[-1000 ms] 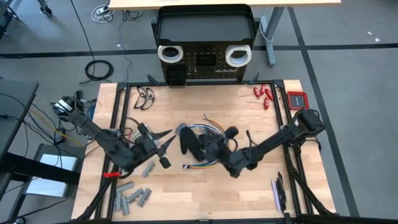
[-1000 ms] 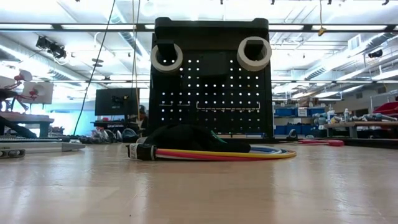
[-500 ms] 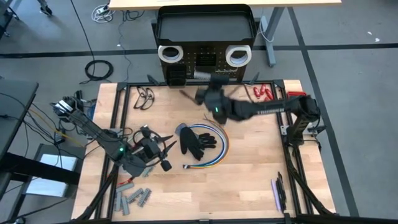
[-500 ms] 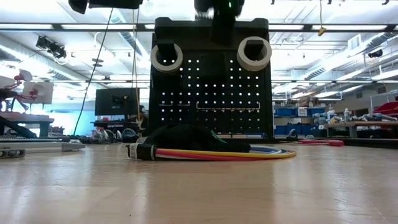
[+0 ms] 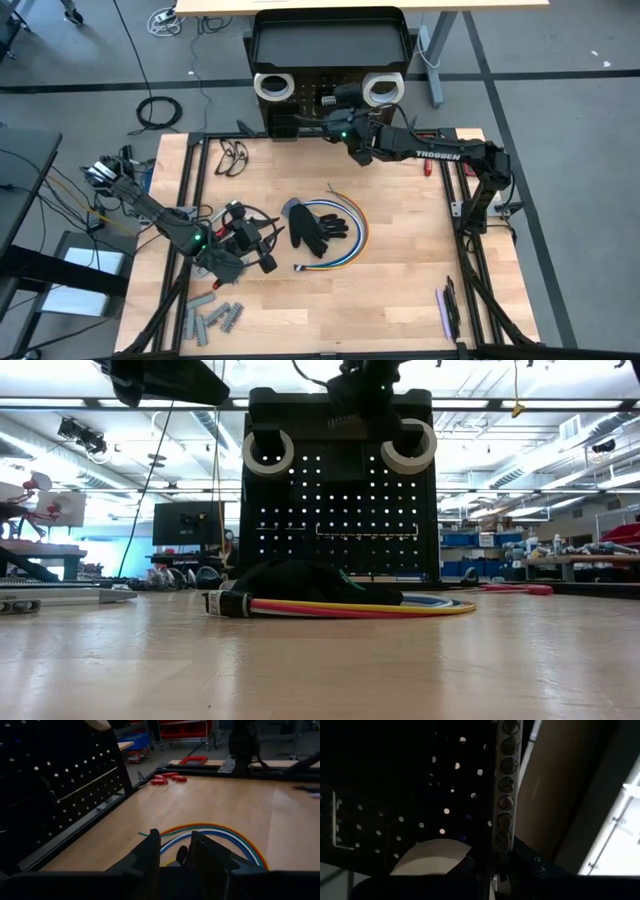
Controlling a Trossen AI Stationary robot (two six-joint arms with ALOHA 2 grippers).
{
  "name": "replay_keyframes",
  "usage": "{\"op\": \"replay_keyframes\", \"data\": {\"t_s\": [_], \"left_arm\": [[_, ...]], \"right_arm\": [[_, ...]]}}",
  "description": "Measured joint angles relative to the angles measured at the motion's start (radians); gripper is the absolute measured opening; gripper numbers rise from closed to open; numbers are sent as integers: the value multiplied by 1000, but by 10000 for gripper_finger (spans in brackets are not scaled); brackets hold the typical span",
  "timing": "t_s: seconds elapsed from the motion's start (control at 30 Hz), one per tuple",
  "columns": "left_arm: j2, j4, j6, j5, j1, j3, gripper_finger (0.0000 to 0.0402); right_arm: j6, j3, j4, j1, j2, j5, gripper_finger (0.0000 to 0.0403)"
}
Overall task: Hang tools onto peg board
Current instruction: Put the terminal block into the black bin on the peg board
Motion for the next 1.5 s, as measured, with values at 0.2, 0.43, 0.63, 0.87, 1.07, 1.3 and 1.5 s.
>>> {"op": "replay_keyframes", "data": {"t_s": [0.2,0.43,0.63,0.87,1.07,1.3,1.5], "left_arm": [[0,-5,3,42,26,0,117],[0,-2,32,51,32,0,117],[0,0,26,52,32,0,117],[0,0,17,86,31,11,117],[-22,-207,-30,174,30,97,118],[-28,-641,-289,344,30,198,123],[-16,-892,-569,591,29,199,142]], "right_arm": [[-39,0,-34,-47,0,-61,60],[-49,0,-49,-88,0,-128,62],[-40,0,-47,-94,1,-152,90],[29,0,-46,-87,1,-146,149],[125,-1,-47,-16,-56,-147,181],[450,-1,-241,120,-169,-218,187],[972,-1,-497,230,-228,-518,188]]}}
